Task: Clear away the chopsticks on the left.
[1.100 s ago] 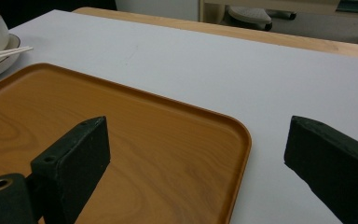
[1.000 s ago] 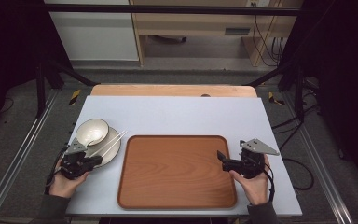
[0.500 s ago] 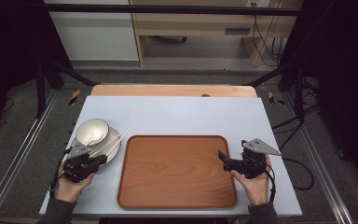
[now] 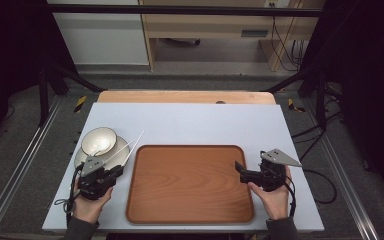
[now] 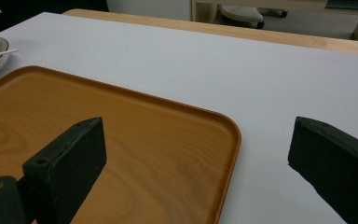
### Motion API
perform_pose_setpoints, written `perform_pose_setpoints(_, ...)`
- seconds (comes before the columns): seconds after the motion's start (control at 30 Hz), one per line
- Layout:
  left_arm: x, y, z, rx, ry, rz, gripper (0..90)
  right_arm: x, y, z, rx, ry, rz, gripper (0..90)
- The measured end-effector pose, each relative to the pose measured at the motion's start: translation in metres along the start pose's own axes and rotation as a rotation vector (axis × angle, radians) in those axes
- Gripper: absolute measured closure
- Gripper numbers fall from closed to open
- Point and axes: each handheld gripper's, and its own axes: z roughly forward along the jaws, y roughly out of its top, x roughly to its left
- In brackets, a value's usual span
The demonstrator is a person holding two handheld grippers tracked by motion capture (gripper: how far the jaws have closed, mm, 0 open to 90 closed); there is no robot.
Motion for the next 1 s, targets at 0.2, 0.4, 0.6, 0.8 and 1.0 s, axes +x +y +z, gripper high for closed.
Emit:
perform_pose_setpoints(0.2, -0.016, 0.005, 0.005, -0.033, 0.031, -0.042, 84.3, -0.001, 0.001, -0.002, -0.006, -0.002, 0.006, 4.5)
perform_pose_setpoints(0.4, -0.026, 0.013, 0.007, -0.057, 0.051, -0.086, 84.3, -0.002, 0.001, -0.003, -0.012, 0.004, 0.006, 4.5)
perform_pose_setpoints(0.6, -0.033, 0.015, 0.003, -0.083, 0.080, -0.119, 84.3, -0.003, 0.001, -0.004, -0.013, 0.006, 0.010, 4.7)
perform_pose_setpoints(0.8, -0.039, 0.011, 0.002, -0.112, 0.070, -0.153, 84.3, -0.002, 0.001, -0.004, -0.015, 0.009, 0.005, 4.7)
perform_pose_setpoints(1.0, -0.045, -0.007, 0.003, -0.126, 0.081, -0.217, 84.3, -0.001, 0.001, -0.002, -0.008, 0.009, 0.000, 4.8)
